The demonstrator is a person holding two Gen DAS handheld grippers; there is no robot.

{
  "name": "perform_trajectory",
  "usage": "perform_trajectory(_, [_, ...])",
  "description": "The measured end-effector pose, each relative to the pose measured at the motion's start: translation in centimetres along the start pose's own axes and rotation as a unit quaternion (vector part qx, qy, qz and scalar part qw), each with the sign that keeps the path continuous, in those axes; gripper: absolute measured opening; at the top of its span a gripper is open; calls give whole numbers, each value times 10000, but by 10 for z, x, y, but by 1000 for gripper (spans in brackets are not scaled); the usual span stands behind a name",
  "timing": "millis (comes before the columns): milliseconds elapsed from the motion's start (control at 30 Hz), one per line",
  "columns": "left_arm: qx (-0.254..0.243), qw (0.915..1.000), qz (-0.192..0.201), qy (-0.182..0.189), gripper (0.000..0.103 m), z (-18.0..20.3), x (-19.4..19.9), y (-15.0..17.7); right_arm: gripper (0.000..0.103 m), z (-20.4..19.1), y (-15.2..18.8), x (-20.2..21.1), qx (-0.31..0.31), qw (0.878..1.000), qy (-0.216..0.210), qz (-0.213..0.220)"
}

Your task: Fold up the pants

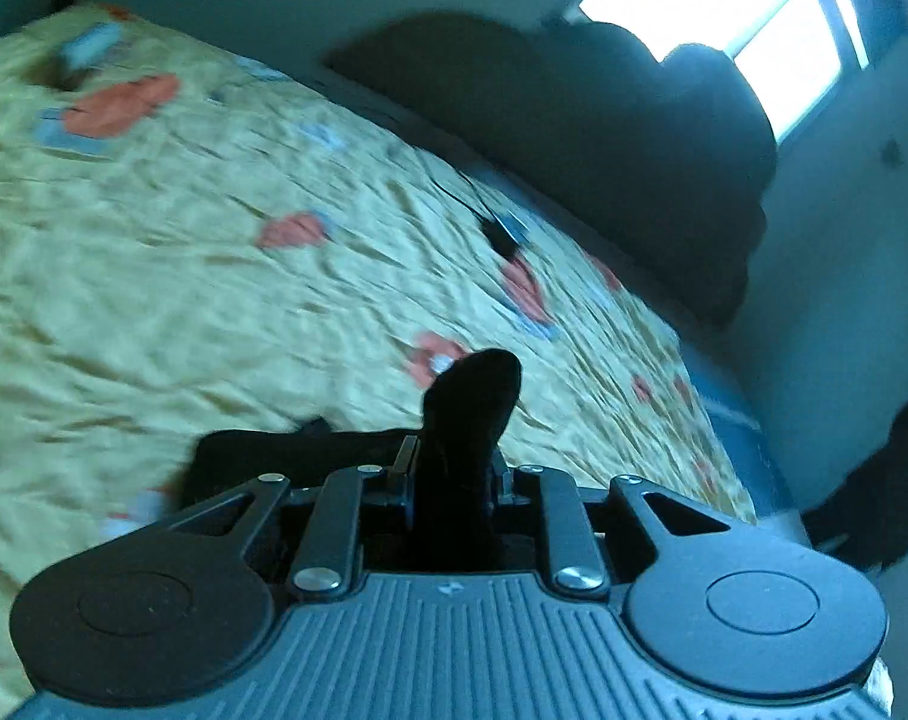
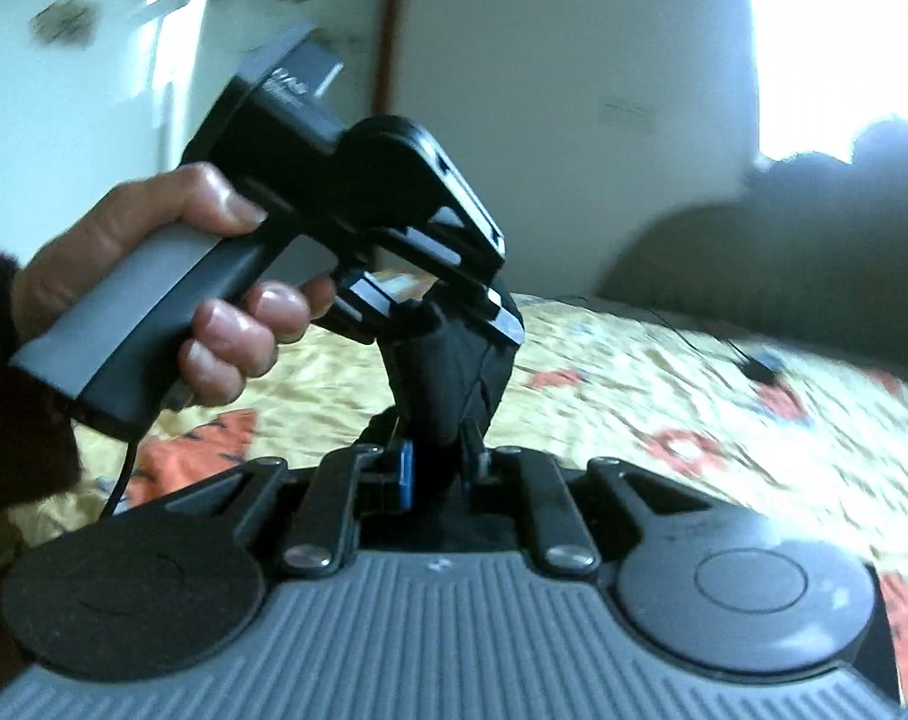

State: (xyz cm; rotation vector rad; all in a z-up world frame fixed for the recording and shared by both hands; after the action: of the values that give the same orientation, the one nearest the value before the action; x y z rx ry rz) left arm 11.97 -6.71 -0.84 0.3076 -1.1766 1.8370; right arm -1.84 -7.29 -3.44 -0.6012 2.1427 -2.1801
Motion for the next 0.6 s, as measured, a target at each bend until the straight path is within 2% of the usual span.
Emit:
perform_trajectory(200, [-479,9984,-299,46,19,65,-52,29,14,66,27,27,-1178,9929,170,-9])
perform_trajectory(333, [-709,9957,-595,58,19,102,-88,53,14,105,52,45,-1691,9847,407,-34])
perform_trajectory(600, [-1360,9865,-917,-32,18,161,-137,95,15,177,111,72,-2954,9533,615,-112])
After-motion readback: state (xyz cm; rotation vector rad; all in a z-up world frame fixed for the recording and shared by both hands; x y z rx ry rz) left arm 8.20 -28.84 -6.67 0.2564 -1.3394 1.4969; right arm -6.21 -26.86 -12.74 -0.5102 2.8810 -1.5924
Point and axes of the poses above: each gripper's, at about its wrist camera, not at the fingertips, and x roughly against the way its jaws point, z to its right, y to its underside, the point moved 9 cm from there along -x, roughly the way its jaws point, and after that the axes turned 6 degrees about -y, right-handed, at the moved point
